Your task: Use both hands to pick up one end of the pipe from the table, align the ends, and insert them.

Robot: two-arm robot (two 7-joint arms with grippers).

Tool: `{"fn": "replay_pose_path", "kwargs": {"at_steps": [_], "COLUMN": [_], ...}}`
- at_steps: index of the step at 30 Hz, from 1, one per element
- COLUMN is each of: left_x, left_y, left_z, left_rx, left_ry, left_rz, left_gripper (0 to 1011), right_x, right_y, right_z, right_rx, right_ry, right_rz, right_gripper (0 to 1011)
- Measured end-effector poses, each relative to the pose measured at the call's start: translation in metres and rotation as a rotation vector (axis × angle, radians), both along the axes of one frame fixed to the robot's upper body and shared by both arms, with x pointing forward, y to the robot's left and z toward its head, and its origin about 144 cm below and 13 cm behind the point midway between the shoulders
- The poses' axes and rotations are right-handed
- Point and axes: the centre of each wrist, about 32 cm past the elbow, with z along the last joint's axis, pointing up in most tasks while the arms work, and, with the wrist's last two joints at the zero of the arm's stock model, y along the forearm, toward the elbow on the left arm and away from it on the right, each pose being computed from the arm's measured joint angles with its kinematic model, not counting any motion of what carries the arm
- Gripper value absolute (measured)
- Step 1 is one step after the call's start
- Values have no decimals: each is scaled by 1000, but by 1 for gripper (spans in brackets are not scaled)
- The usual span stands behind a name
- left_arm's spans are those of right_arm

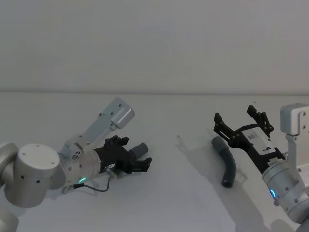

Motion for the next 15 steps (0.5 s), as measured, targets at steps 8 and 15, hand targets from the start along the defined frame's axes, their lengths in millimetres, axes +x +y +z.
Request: {"fn": "replay_pose_path", "kwargs": {"at_steps": [8, 15], "left_x": [2, 3], "left_y": [-4, -7], "left_z": [-1, -1], "left_rx": [-14, -21], "left_ry": [13, 29], "left_rz": [11, 20], "left_gripper": [1001, 1001], "right_x": [0, 0], "right_y": [0, 0], "right_z": [0, 0], "right_rx": [0, 0], "right_ry": [0, 0], "right_rz": [0, 0], "right_gripper": [1000, 1000]}}
